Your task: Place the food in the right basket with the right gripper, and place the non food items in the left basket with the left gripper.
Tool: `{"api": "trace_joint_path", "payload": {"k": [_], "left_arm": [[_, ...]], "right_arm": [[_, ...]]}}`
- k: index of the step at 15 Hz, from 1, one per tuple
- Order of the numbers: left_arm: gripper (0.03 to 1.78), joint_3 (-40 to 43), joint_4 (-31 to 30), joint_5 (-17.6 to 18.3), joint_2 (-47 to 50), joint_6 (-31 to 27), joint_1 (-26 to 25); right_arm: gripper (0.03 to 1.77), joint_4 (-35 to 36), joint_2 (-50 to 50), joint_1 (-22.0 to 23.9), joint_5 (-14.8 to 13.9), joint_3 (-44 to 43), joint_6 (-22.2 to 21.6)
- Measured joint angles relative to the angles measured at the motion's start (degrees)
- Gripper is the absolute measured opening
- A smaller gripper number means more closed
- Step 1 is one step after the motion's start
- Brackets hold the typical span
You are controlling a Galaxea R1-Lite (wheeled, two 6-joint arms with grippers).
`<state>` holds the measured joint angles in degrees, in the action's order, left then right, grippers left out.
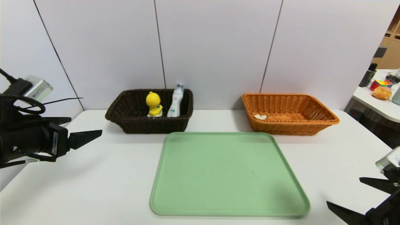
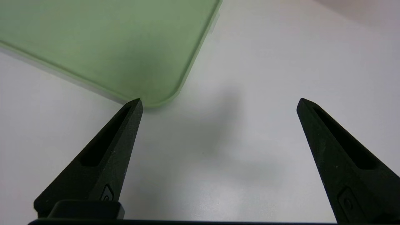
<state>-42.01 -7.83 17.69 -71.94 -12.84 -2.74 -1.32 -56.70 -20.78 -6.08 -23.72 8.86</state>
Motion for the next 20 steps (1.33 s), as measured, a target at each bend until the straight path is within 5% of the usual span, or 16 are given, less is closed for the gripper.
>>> {"api": "trace_joint_path", "payload": {"k": [7, 11, 20], "left_arm": [[1.69, 11.89, -0.11, -2.12, 10.42, 2.93, -1.61], [1.69, 15.95, -0.13, -3.33, 15.10, 5.40, -1.77], [1.69, 21.31, -0.09, -4.52, 23.13, 9.07, -1.69]], "right_arm": [[1.70, 0.02, 0.04, 0.23, -2.78, -1.77, -0.49], [1.70, 5.95, -0.68, 0.28, -7.45, -1.30, -0.71], [1.70, 14.62, 0.83, 3.86, -11.08, 1.90, -1.43]]}}
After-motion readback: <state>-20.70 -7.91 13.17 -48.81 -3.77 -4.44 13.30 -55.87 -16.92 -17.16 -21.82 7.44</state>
